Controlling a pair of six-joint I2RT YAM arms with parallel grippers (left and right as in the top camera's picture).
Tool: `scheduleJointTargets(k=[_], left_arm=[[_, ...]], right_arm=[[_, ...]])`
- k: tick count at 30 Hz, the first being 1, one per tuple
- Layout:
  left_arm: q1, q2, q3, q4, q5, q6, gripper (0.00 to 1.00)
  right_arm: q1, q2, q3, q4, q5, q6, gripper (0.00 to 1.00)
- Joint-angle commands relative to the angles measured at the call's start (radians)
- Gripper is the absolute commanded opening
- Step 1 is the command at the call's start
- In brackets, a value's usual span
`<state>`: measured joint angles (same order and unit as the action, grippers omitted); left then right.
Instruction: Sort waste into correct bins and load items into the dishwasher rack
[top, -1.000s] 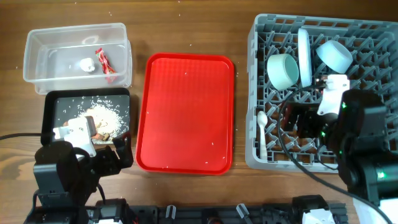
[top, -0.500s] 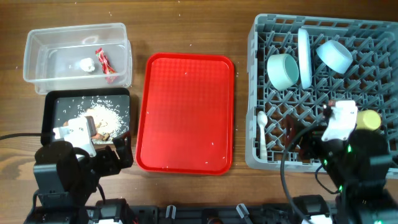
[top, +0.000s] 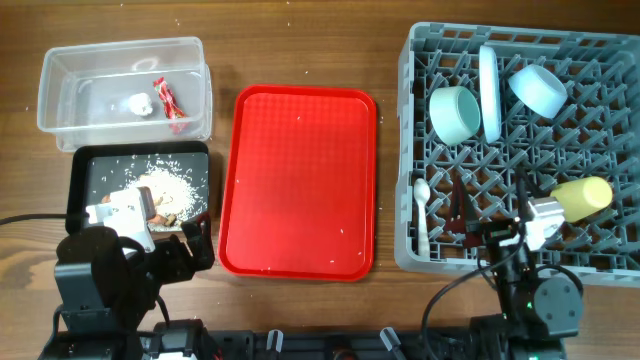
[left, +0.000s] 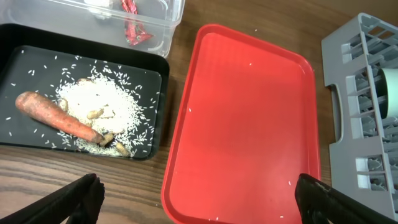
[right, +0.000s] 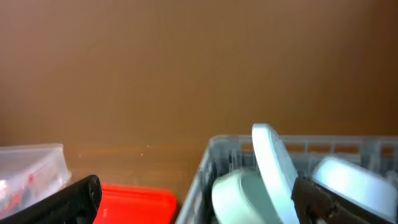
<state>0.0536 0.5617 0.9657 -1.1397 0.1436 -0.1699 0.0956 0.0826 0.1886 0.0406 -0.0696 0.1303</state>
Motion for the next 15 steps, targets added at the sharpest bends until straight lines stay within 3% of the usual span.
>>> scheduleJointTargets(k=[1, 4, 8, 15], left_arm=[[0.005, -0.005, -0.004, 0.002, -0.003, -0.002, 1.0], [0.005, -0.005, -0.004, 0.002, -0.003, -0.002, 1.0], [0.005, -0.005, -0.004, 0.002, -0.003, -0.002, 1.0], [0.005, -0.006, -0.004, 0.002, -0.003, -0.002, 1.0]], right_arm=[[0.002, -0.049, -0.089, 0.099, 0.014, 0.0, 1.0], [0.002, -0.08, -0.172, 0.224, 0.026, 0.001, 1.0], [0.002, -0.08, -0.183, 0.223, 0.06, -0.004, 0.99], [0.002, -0.08, -0.183, -0.038, 0.034, 0.004, 1.0]])
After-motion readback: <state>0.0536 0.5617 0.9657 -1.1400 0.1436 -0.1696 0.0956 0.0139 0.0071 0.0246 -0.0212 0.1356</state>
